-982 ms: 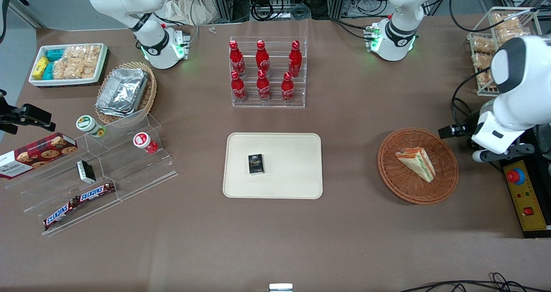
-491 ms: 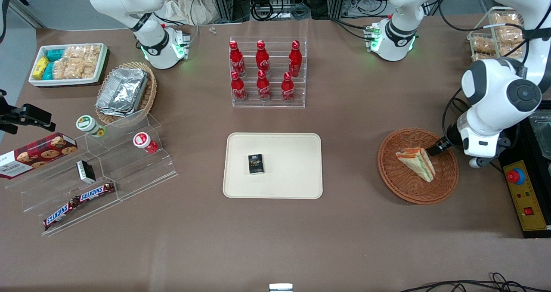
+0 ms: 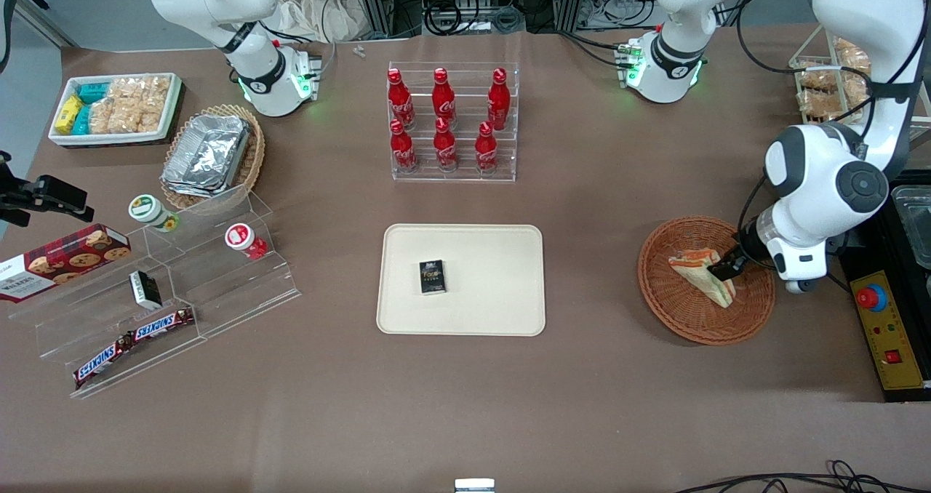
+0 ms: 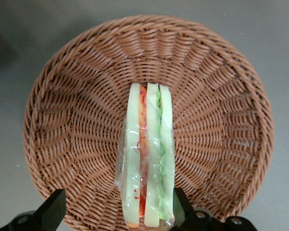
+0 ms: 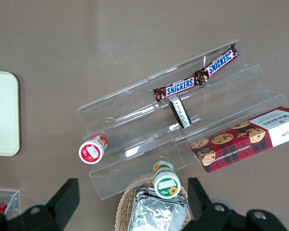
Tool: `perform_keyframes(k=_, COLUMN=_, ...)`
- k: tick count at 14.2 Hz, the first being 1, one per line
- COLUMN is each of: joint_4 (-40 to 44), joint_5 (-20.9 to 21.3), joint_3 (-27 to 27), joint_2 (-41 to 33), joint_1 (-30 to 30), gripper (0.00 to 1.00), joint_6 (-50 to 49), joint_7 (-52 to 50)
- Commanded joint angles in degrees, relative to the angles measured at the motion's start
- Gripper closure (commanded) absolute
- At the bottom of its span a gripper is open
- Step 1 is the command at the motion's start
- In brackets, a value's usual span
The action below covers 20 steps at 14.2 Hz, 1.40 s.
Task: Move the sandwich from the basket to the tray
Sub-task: 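Lower the left gripper and close it on the sandwich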
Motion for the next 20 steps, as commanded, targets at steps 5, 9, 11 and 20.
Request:
perform_keyframes(k=5, joint_4=-0.35, joint_5=-0.12, joint_3=-0.28, joint_2=1.83, joint_1=0.26, gripper=0.0, joint_6=1.17, joint_7=-3.64)
perform_keyframes(k=9, joint_4=1.66, joint_5=-0.03, joint_3=-0.28, joint_2=1.58, joint_1=0.26, gripper=0.0, joint_6=-1.27, joint_7=-4.08)
perform_keyframes(k=11, joint_4=4.47, joint_5=-0.12, joint_3=-0.37, joint_2=2.01, joint_1=0.08, gripper=0.0, joint_6=-4.53, joint_7=-4.17)
perform_keyframes(k=20, joint_4=3.52, joint_5=0.32, joint_3=-0.46, joint_2=4.91, joint_1=-0.45, gripper=0.0, joint_6=-2.0, joint_7=-5.93)
